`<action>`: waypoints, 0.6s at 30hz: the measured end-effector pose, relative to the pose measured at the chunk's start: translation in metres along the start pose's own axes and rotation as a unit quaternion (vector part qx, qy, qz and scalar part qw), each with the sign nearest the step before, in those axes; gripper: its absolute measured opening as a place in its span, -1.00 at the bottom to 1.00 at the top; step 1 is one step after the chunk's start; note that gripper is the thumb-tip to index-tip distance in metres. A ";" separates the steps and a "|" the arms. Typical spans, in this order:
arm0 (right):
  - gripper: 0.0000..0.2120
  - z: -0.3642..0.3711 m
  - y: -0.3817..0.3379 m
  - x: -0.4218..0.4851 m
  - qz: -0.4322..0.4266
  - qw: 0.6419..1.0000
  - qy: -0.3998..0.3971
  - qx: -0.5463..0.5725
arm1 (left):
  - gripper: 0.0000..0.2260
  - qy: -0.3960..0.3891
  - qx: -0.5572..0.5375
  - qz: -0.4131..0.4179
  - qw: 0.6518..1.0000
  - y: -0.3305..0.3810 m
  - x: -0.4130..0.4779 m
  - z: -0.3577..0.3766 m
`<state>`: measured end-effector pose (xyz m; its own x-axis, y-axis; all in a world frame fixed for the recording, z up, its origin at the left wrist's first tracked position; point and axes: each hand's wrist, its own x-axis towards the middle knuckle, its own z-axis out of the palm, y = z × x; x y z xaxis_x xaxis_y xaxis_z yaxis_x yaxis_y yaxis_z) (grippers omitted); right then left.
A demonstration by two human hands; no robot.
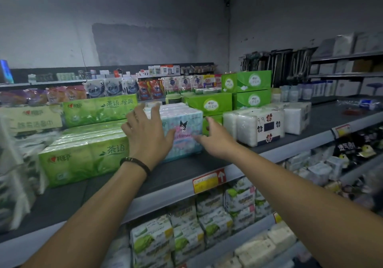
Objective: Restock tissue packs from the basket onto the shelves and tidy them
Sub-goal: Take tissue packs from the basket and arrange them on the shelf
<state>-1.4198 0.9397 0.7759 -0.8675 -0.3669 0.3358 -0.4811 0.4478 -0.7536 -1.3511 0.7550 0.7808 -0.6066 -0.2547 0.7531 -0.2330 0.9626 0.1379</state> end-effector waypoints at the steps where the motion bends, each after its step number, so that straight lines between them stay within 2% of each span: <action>1: -0.47 -0.002 0.002 -0.011 -0.014 1.000 0.026 0.002 | -0.36 0.025 -0.018 0.020 0.999 0.009 -0.009 -0.006; 3: -0.64 -0.007 0.011 -0.042 -0.041 0.995 0.084 0.034 | -0.51 0.066 -0.085 0.104 0.989 0.027 -0.035 -0.017; 5: -0.85 -0.010 0.029 -0.083 -0.075 0.985 0.145 0.058 | -0.70 0.071 -0.189 0.201 0.959 0.049 -0.074 -0.023; 7: -0.96 -0.009 0.057 -0.128 -0.103 0.972 0.194 0.084 | -0.87 0.035 -0.292 0.254 0.921 0.070 -0.122 -0.017; 9: -0.96 0.000 0.096 -0.168 -0.098 0.968 0.212 0.088 | -0.81 -0.049 -0.357 0.252 0.898 0.084 -0.175 0.005; 13: -0.85 0.036 0.215 -0.239 0.035 0.986 0.159 0.038 | -0.76 -0.336 -0.355 0.221 0.844 0.099 -0.299 0.097; 16: -0.79 0.085 0.327 -0.310 0.171 0.981 0.091 -0.015 | -0.80 -0.462 -0.325 0.198 0.801 0.095 -0.400 0.166; 18: -0.82 0.125 0.400 -0.373 0.298 0.954 0.029 -0.017 | -0.83 -0.535 -0.305 0.184 0.766 0.086 -0.476 0.209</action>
<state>-1.2726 1.1535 0.2784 -0.9933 0.0070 -0.1154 0.0972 0.5900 -0.8015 -1.2409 0.9394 0.3000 -0.8976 0.4294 -0.1001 0.3045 0.7679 0.5636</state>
